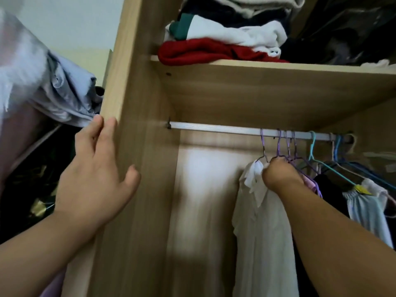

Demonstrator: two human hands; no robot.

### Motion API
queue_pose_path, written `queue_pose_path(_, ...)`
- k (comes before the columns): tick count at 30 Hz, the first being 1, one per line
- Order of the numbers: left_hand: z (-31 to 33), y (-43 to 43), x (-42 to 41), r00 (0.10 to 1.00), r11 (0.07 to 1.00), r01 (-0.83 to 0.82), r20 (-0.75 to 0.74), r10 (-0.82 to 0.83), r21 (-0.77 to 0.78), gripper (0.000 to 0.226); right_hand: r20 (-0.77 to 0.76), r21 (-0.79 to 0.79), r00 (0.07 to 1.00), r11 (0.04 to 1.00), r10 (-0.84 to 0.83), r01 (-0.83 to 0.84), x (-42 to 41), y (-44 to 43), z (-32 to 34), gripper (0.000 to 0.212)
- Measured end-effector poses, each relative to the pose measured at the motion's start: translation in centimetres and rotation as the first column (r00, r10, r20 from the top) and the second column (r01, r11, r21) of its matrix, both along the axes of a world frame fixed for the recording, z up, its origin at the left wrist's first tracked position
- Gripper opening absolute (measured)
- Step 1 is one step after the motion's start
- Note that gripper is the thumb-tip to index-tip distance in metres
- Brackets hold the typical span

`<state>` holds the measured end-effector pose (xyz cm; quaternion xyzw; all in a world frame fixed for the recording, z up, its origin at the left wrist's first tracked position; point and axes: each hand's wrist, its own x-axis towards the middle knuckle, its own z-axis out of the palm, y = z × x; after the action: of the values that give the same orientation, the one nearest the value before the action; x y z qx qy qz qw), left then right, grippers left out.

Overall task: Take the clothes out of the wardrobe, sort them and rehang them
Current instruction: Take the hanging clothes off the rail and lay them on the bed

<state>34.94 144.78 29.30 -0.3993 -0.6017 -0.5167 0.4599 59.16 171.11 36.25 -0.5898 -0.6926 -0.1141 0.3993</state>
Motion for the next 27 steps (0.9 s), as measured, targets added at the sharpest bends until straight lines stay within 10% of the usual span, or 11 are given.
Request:
queue_pose_path(22, -0.1, -0.3, 0.2, 1.0, 0.999, -0.003, 0.028, 0.004, -0.042, 0.088, -0.032, 0.307, 0.984, 0.939, 0.174, -0.156, 7.3, -5.1, -1.8, 0.026)
queue_pose_path(27, -1.5, 0.5, 3.3, 0.97, 0.988, -0.042, -0.244, 0.005, -0.148, 0.089, 0.069, 0.315, 0.975, 0.923, 0.211, -0.222, 10.5, -10.4, -4.8, 0.029)
